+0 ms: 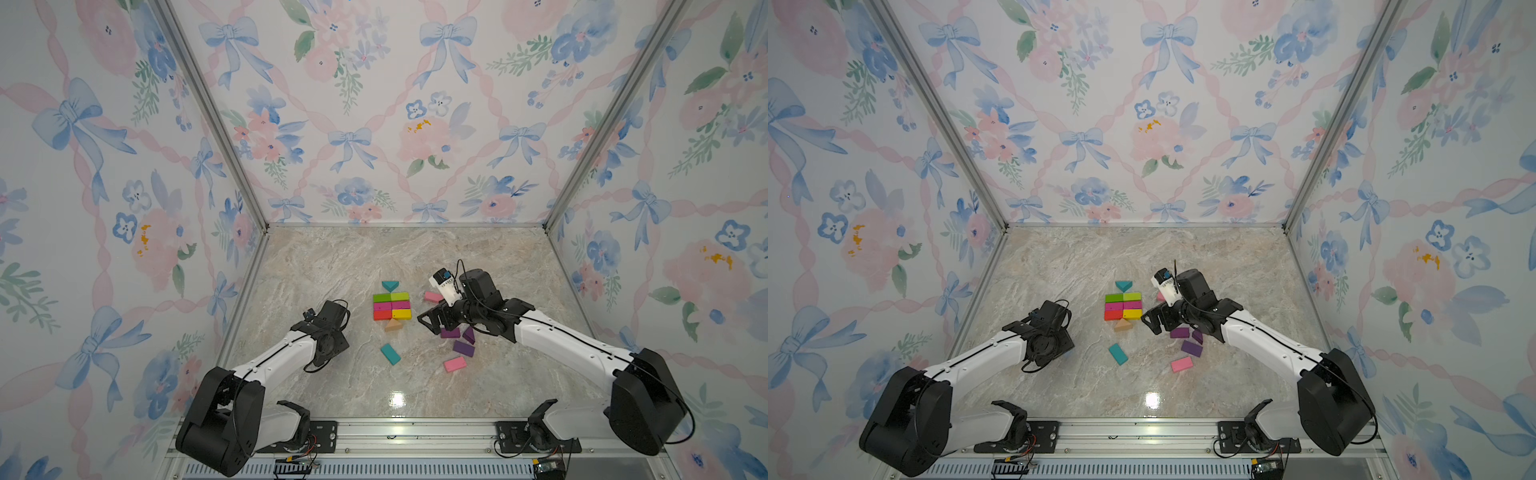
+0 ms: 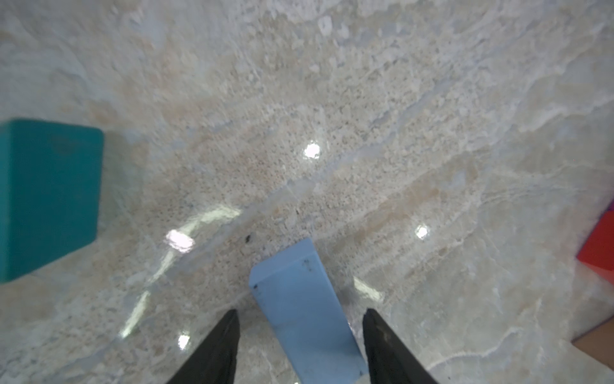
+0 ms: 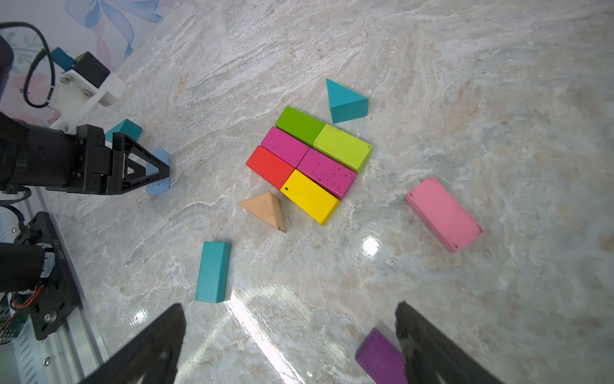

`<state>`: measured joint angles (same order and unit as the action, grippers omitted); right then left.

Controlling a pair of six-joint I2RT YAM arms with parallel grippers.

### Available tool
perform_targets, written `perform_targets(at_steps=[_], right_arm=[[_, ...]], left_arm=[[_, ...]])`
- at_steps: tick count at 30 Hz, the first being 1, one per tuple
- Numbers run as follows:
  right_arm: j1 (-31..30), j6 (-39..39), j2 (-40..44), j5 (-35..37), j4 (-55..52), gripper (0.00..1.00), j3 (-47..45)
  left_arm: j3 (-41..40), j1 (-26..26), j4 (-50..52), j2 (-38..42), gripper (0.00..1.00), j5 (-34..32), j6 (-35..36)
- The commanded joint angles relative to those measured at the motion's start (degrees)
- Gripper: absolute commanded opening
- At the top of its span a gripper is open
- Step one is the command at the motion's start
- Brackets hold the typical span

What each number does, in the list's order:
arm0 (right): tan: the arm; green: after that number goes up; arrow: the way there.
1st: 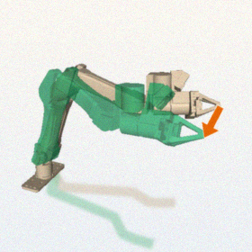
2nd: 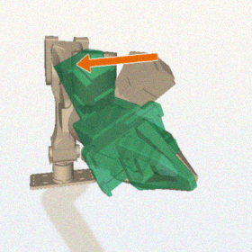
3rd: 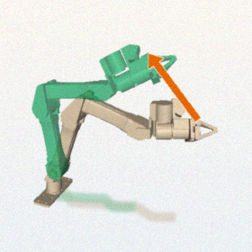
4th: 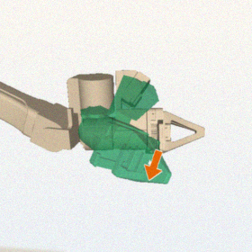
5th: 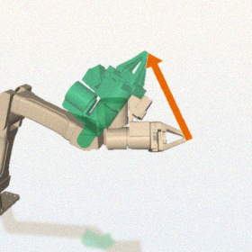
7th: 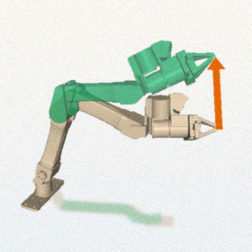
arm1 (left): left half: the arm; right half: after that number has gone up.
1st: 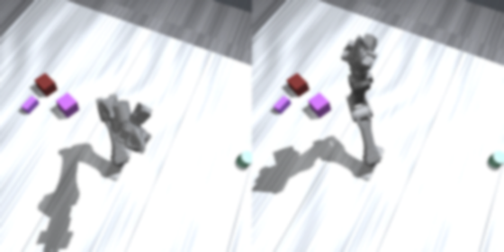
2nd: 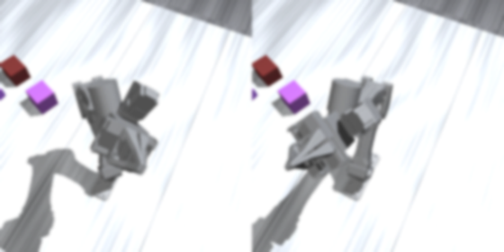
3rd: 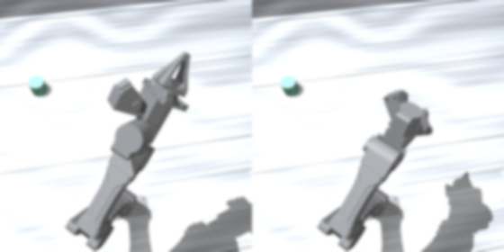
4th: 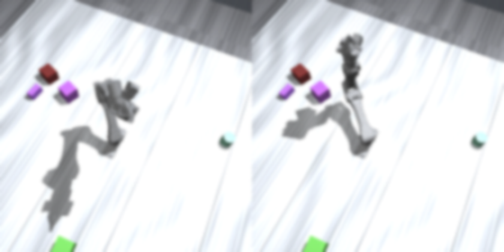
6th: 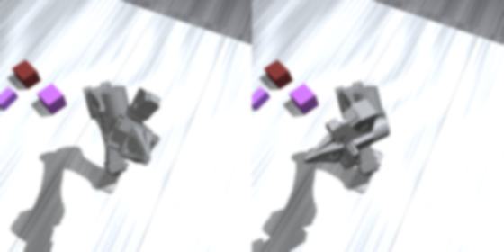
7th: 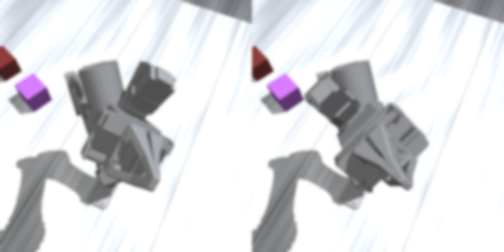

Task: Assemble a piece of candy with building blocks
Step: Pick up the building block from the center of the board, then place the building block at the center of the board.

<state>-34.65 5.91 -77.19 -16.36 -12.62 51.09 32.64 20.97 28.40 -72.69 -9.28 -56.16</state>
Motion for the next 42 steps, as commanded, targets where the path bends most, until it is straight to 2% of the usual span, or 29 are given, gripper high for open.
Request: perform_targets(at_steps=[1,8,13,17,22,25,29,33,35,42], right_arm=[[1.7,-0.9,2.7,-1.1,-0.6,0.99,-1.1],[4.9,-1.7,4.6,-0.8,-3.4,0.99,-1.9],[10.3,-1.9,5.9,-0.4,-8.8,0.99,-0.9],[17.0,-1.7,6.1,-0.1,-13.2,0.99,0.9],[24.9,1.6,8.8,-1.2,-14.4,0.99,0.8],[28.8,4.7,12.2,-1.7,-13.5,0.99,-1.0],[32.3,8.9,16.5,-1.9,-12.1,0.99,-3.9],[34.7,11.0,18.7,-2.1,-11.6,0.99,-6.1],[36.1,10.8,19.3,-2.3,-12.4,0.99,-6.4],[41.4,9.8,21.4,-3.6,-14.7,0.99,-6.8]], left_arm=[[0.5,0.5,1.3,-1.9,0.51,0.2,1.9],[3.1,0.5,1.6,-2.8,0.13,0.6,7.0],[10.7,2.1,4.2,-1.5,0.00,-1.0,12.2],[20.7,7.6,4.8,-5.6,0.00,-1.2,20.0],[39.1,18.8,3.8,-21.1,0.00,-2.7,34.9],[50.7,22.9,2.9,-30.3,0.00,-0.7,44.5],[65.0,25.6,2.6,-40.6,0.00,3.9,56.4],[74.6,27.7,2.6,-47.4,0.00,7.7,65.5],[78.1,28.5,2.6,-50.8,0.00,9.8,69.2],[84.7,31.1,2.7,-60.7,0.00,9.3,77.6]])
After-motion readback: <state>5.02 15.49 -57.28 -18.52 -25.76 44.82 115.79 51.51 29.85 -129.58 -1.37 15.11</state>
